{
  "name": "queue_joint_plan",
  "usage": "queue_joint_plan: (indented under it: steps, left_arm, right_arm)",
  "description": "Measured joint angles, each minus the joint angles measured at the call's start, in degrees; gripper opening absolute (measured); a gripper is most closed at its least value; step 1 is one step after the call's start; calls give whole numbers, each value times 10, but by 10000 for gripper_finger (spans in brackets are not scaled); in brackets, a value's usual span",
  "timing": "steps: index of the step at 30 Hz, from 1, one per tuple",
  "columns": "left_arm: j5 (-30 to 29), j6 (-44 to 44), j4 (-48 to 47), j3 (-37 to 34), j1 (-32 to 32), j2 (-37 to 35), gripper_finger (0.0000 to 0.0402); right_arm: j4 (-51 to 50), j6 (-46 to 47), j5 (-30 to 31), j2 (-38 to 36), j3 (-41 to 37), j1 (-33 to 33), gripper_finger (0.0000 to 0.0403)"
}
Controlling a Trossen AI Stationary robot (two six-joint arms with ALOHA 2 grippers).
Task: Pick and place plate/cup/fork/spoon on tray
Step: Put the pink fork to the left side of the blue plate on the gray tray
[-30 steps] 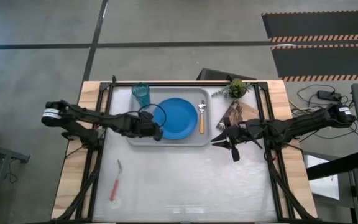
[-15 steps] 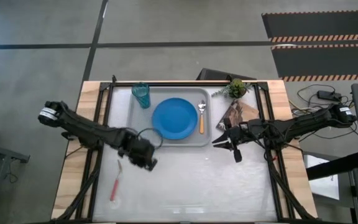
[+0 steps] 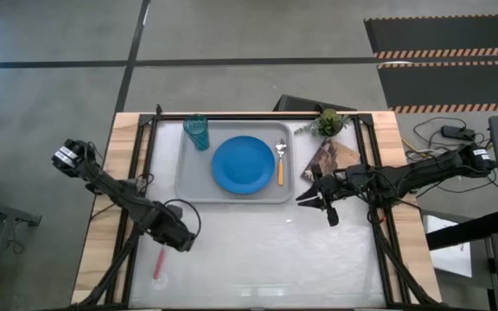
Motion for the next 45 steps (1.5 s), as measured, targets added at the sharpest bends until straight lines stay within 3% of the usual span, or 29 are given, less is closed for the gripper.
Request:
queue_joint_plan:
  steps: [4, 15, 22, 29, 42, 45]
  left_arm:
    - [-5, 0, 10, -28, -3, 0, 42]
    - [-1, -29, 36, -81, -11, 1, 206]
    - [13, -54, 38, -99, -43, 8, 228]
    - [16, -61, 43, -102, -66, 15, 197]
    - [20, -60, 110, -140, -66, 21, 21]
    - [21, -60, 107, -139, -66, 13, 6]
  right_arm:
    - [0, -12, 0, 0, 0, 0, 57]
    - [0, -26, 0, 0, 0, 0, 57]
    - [0, -21, 0, 0, 0, 0, 57]
    - [0, -6, 1, 0, 0, 0, 57]
    - [0, 3, 1, 0, 0, 0, 57]
    - [0, 1, 1, 0, 0, 0, 57]
